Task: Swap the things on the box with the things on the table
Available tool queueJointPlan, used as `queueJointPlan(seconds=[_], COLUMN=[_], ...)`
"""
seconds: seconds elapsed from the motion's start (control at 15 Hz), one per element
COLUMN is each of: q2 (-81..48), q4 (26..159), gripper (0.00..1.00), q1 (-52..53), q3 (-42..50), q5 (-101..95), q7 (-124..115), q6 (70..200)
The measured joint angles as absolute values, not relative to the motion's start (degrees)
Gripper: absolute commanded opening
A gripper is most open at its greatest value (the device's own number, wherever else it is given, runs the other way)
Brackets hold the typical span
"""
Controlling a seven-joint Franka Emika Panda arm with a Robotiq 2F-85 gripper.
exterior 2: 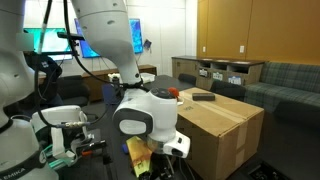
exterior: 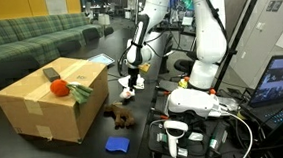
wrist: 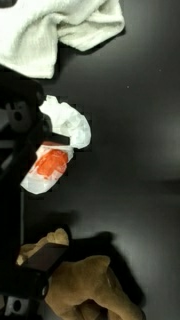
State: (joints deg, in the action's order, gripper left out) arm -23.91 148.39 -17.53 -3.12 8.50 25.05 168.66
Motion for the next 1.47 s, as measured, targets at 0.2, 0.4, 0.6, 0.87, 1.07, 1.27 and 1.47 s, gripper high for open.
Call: queueJointPlan(seconds=[0.2, 0.4, 0.6, 0.87, 1.07, 1.27, 1.47], q2=[-27.8, -30.9, -33.0, -35.4, -36.9, -38.3, -39.7], q4=[148.7, 148.6, 148.4, 147.7, 146.7, 145.3, 143.6], gripper=[1.00, 1.00, 1.00, 1.00, 1.00, 1.00, 1.00], q1=[-15.8, -13.8, -10.8, -6.6, -4.4, -2.5, -0.8], q3=[-3.3, -2.3, 0.5, 3.8, 4.9, 5.8, 7.0], q5=[6.5, 3.5, 1.2, 0.2, 0.2, 0.2, 0.2], q7=[21.4, 17.5, 14.9, 13.2, 12.3, 11.7, 11.2], q6=[175.3, 180.4, 183.9, 186.5, 187.9, 188.4, 188.5])
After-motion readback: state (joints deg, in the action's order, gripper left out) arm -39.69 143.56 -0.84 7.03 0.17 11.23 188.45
